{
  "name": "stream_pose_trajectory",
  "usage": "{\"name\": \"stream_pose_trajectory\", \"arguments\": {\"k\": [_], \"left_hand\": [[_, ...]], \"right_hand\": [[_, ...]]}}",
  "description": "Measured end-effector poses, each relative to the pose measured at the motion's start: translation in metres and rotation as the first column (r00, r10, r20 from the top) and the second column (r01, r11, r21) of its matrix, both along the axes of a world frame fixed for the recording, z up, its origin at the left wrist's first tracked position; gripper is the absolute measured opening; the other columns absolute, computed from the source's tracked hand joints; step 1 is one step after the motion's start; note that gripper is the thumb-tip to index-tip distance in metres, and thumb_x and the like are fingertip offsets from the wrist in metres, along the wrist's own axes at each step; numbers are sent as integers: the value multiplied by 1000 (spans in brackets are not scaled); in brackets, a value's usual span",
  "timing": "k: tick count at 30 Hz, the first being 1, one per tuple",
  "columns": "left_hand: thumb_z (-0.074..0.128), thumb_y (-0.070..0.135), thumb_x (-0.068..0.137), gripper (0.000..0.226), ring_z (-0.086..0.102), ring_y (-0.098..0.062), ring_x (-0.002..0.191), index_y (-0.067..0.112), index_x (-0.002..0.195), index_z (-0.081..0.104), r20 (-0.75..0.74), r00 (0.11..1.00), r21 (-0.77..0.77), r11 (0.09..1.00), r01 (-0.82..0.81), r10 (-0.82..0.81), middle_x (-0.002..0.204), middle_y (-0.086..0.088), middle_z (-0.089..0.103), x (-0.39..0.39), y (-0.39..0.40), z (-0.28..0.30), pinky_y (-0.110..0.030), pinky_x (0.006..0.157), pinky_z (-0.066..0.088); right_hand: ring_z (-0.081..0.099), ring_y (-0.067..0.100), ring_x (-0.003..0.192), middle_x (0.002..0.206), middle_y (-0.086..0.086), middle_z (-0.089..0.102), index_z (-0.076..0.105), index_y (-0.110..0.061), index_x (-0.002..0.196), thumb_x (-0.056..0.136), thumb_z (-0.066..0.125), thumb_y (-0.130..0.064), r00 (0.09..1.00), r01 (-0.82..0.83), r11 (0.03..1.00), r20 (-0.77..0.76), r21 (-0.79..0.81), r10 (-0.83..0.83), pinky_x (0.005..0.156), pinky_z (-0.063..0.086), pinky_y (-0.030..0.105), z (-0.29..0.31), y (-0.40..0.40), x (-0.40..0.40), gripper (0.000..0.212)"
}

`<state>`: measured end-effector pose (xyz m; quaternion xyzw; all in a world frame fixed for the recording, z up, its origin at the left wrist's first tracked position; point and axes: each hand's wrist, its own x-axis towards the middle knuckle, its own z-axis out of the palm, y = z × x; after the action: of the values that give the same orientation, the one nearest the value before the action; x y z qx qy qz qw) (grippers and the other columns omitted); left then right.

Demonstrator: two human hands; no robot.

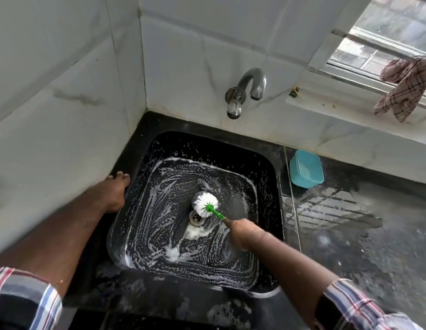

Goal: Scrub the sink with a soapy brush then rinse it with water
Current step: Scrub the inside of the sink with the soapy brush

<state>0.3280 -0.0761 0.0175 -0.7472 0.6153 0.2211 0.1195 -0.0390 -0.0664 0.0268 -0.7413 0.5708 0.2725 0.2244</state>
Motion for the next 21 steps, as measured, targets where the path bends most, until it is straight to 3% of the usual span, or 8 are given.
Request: {"name": "stream_pose_trajectory", "arguments": {"k": [4, 8, 11, 13, 15, 17, 21], "left_hand": [[49, 6, 93, 79, 13, -27, 151, 18, 158, 8, 4, 1000, 4, 1000, 2, -2, 166, -4, -1, 0, 0, -2, -44, 121, 21], [50, 7, 92, 78, 14, -28, 151, 17, 158, 9, 3, 1000, -4, 1000, -1, 1, 166, -5, 0, -1, 1, 1, -44, 121, 22], [50, 7, 92, 78, 14, -28, 151, 18, 158, 9, -11, 1000, -2, 1000, -1, 1, 166, -5, 0, -2, 1, 3, -44, 121, 22], [50, 7, 92, 78, 14, -28, 151, 18, 158, 9, -11, 1000, -2, 1000, -1, 1, 166, -4, 0, -2, 1, 4, -45, 120, 23], [50, 7, 92, 78, 15, -29, 151, 18, 158, 9, -8, 1000, -8, 1000, 2, -2, 166, -4, 1, -3, 1, 4, -45, 120, 23], [50, 6, 92, 78, 14, -29, 151, 18, 158, 9, -8, 1000, 2, 1000, 3, -3, 166, -4, 1, -3, 1, 5, -45, 120, 23], [45, 5, 93, 76, 14, -28, 151, 18, 158, 9, -10, 1000, -2, 1000, -2, 2, 166, -4, 1, -4, 1, 5, -45, 120, 23]], "right_hand": [[66, 22, 93, 121, 13, 63, 29, -22, 152, 92, 38, -3, 998, -34, 987, -55, 154, 43, 81, 58, 31, -12, 28, 13, 64], [73, 24, 86, 135, 11, 59, 33, -35, 149, 90, 42, -3, 986, 112, 979, 101, 168, -130, 73, 62, 39, -16, 11, 5, 68], [69, 21, 105, 145, 11, 50, 27, -39, 151, 88, 36, -2, 977, 167, 985, 123, 51, -172, 87, 57, 30, -13, -8, 9, 74], [64, 23, 112, 147, 14, 48, 20, -38, 154, 88, 33, 1, 984, 151, 987, 87, 48, -154, 88, 55, 28, -11, -2, 17, 78], [68, 23, 91, 151, 16, 41, 17, -40, 154, 92, 31, 0, 979, 140, 976, 123, 167, -161, 65, 59, 24, -13, 15, 19, 76], [56, 8, 58, 150, 15, 43, 21, -37, 154, 94, 32, 1, 975, 130, 952, 140, 277, -174, 38, 45, 16, -10, 31, 8, 72], [45, 0, 42, 110, 5, 65, 32, -47, 147, 95, 45, -5, 947, 191, 926, 186, 326, -261, 36, 39, 17, 14, 27, -16, 68]]}}
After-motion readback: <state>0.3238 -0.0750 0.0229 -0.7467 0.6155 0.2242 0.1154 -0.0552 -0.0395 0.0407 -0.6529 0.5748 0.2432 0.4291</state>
